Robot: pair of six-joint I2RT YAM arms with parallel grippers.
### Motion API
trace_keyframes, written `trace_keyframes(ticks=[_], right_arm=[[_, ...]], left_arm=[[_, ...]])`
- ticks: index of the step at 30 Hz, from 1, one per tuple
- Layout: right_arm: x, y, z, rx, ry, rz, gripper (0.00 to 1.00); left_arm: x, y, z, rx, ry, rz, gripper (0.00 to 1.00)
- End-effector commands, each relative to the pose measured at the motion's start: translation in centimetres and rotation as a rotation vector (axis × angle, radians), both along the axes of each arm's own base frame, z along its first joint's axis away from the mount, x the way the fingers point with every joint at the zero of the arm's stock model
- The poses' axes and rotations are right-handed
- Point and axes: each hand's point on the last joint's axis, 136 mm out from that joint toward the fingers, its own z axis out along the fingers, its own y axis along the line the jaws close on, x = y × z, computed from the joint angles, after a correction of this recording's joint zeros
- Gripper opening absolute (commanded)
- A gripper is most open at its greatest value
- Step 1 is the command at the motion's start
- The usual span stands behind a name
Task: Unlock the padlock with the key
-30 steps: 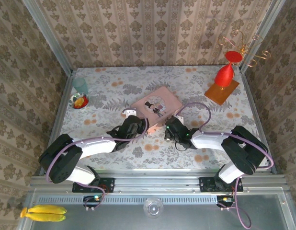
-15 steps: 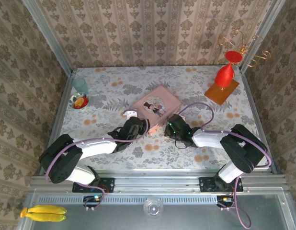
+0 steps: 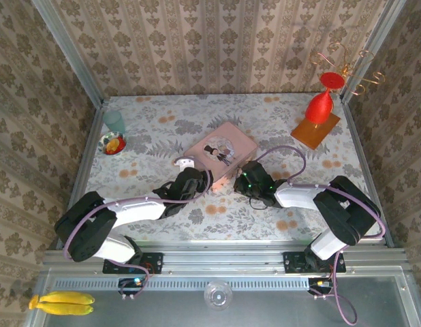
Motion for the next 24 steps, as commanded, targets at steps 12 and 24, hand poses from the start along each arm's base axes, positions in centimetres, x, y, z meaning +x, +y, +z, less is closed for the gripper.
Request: trace_keyframes(ticks=[12, 24], right_arm=[[2.8, -0.6, 1.1, 0.131, -0.034, -0.145, 0.00], [3.3, -1.9, 1.4, 0.097, -0.048, -0.192, 0.00]], left_arm=[[-4.6, 4.2, -7.6, 0.282, 0.213, -0.040, 0.61], [-4.5, 4.7, -7.7, 0.294, 0.199, -0.019, 0.61]])
